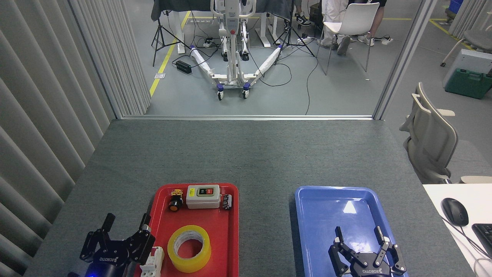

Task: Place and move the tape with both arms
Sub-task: 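Move the left gripper toward the yellow tape roll in the red tray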

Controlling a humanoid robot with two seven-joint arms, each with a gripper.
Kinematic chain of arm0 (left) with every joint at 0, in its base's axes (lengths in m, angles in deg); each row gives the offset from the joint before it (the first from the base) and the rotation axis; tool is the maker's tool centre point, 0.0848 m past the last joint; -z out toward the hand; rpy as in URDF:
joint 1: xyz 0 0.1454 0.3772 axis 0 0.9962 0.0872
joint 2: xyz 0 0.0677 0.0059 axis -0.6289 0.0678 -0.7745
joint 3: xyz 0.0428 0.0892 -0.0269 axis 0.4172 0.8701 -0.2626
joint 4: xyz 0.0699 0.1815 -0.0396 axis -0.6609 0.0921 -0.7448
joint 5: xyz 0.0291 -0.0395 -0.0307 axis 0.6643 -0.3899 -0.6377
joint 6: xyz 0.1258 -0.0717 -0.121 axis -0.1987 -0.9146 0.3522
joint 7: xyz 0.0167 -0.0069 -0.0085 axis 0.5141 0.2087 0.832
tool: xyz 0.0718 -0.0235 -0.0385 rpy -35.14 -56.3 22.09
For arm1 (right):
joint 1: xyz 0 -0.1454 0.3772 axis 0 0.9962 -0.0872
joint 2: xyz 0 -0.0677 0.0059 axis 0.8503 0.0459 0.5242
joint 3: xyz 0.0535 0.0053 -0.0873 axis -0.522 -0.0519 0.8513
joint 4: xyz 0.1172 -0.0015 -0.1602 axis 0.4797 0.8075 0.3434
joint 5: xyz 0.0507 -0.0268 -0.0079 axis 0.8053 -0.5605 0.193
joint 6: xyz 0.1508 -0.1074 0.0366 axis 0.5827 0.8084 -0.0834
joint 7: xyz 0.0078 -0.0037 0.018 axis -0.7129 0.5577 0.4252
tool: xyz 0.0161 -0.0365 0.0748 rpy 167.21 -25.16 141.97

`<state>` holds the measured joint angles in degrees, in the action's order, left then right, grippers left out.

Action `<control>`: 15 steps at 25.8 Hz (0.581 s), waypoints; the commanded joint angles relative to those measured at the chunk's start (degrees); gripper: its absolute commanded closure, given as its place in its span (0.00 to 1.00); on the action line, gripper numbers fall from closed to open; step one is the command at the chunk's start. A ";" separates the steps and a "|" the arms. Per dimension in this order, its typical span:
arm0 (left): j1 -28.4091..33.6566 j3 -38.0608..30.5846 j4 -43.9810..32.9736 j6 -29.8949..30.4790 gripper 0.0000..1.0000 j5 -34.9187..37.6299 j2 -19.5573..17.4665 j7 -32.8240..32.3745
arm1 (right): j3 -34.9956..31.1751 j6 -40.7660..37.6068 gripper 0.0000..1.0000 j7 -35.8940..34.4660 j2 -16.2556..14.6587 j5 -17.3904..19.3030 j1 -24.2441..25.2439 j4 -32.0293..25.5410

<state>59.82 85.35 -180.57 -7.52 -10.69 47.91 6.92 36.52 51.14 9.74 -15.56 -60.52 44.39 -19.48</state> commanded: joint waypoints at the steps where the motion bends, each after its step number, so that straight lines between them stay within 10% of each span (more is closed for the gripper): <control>1: 0.00 0.21 -0.15 -0.17 0.00 -0.09 -0.12 0.42 | -0.21 -0.03 0.00 -0.01 0.33 0.02 -0.07 -0.06; 15: -0.17 0.56 0.29 -0.17 0.00 0.09 -1.08 6.22 | -1.88 -0.20 0.00 -0.01 0.15 0.10 0.02 -0.85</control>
<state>59.65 85.89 -180.38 -7.70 -10.59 46.69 13.12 34.78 50.95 9.74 -15.35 -60.41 44.35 -19.99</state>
